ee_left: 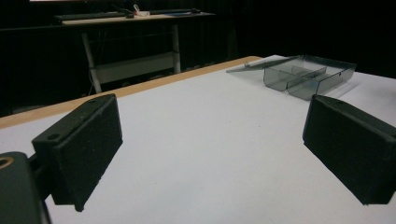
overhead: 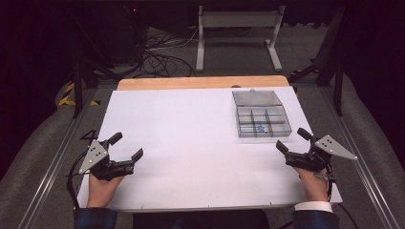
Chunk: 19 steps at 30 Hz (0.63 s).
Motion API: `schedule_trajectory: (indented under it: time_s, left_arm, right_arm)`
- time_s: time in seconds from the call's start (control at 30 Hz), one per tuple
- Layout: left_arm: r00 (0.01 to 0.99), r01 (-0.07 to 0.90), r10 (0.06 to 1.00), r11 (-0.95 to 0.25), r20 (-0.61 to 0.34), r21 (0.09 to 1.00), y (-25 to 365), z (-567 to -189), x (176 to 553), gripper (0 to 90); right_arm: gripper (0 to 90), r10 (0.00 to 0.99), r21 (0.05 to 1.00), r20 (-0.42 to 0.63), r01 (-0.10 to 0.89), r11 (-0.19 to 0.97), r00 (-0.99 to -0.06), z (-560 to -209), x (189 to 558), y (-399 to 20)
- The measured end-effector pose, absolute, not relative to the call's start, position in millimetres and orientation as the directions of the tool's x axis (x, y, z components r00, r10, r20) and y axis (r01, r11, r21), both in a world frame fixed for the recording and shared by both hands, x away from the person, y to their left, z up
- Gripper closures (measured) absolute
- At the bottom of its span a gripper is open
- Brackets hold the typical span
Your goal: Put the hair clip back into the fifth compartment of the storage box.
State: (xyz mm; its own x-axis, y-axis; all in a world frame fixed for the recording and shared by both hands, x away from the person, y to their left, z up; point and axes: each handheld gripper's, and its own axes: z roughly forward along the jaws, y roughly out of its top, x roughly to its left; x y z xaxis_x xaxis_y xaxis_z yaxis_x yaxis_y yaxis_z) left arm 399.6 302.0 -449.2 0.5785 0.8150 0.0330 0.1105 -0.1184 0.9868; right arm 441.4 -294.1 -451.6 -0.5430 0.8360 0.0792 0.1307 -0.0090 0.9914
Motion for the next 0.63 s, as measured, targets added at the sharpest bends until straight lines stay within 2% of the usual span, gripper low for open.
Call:
schedule_trajectory:
  time_s: [0.63]
  left_arm:
    - [0.58, 0.118, 0.814, -0.121, 0.03, 0.986, 302.9, -450.2, 400.7, 5.0]
  right_arm:
    - [1.0, 0.839, 0.99, 0.067, 0.14, 0.011, -0.54, -451.7, 442.1, -294.2]
